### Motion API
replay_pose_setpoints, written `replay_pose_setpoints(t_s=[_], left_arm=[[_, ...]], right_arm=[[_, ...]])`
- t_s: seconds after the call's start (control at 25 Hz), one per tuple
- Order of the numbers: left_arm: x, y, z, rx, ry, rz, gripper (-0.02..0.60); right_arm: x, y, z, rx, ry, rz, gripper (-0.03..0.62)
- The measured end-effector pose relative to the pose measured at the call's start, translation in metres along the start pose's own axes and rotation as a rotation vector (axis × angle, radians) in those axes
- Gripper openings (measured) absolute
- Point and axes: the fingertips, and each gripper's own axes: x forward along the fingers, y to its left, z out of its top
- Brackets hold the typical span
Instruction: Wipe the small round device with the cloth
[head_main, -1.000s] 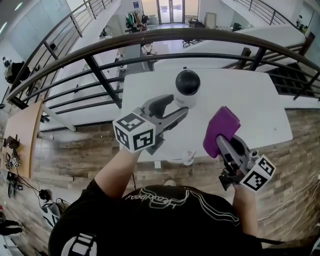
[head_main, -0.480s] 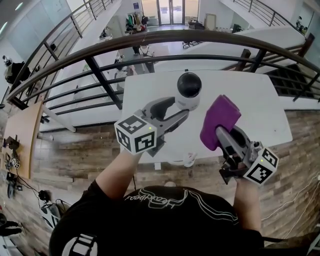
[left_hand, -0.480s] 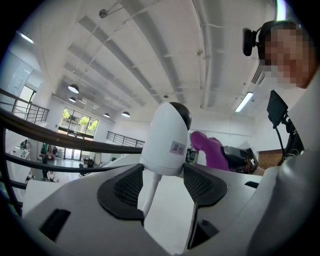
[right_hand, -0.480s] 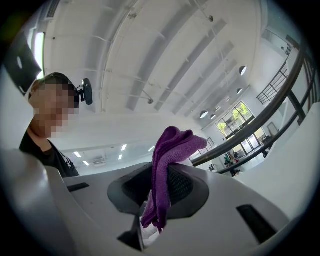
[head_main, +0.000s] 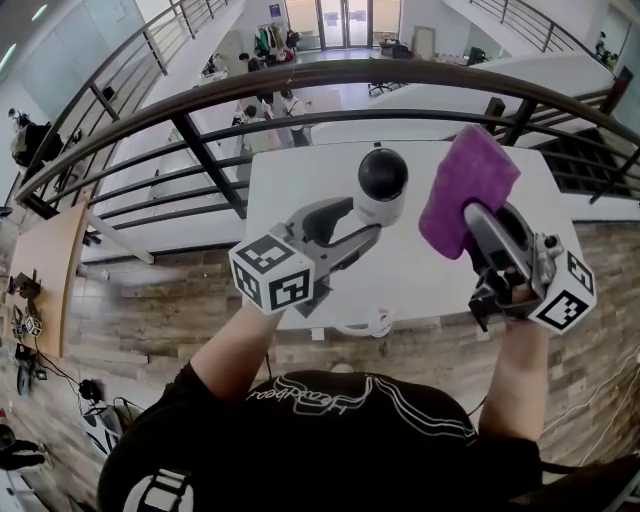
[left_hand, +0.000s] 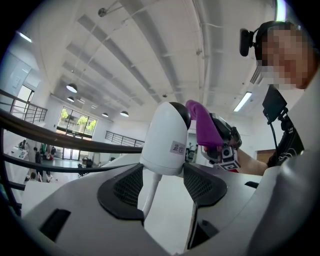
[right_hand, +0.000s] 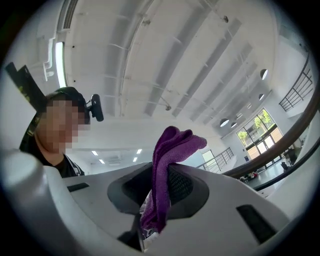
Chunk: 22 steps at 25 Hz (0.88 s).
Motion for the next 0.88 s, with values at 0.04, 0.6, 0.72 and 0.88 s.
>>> replay_pose_setpoints(t_s=[0.04,0.6,0.72,0.88], left_arm=[[0.000,0.000,-0.001,0.000,-0.001,-0.002,0.264],[0.001,0.001,-0.001,0.010,0.017,-0.033,0.264],[0.001,-0.001,0.001,0.015,0.019,-0.042,0.264],[0.006,0.000,0.002,0.016,0.021,-0.052,0.264]], right_arm=[[0.001,-0.002,0.004,0.007,-0.009,0.015,0.063],[0.019,-0.036,-0.012,0.216,-0.028,0.171,0.063],[0.023,-0.041,-0.016,0.236,-0.017,0.184,0.063],[0.025,-0.052,-0.017,0.239,0.010,0.199,0.063]])
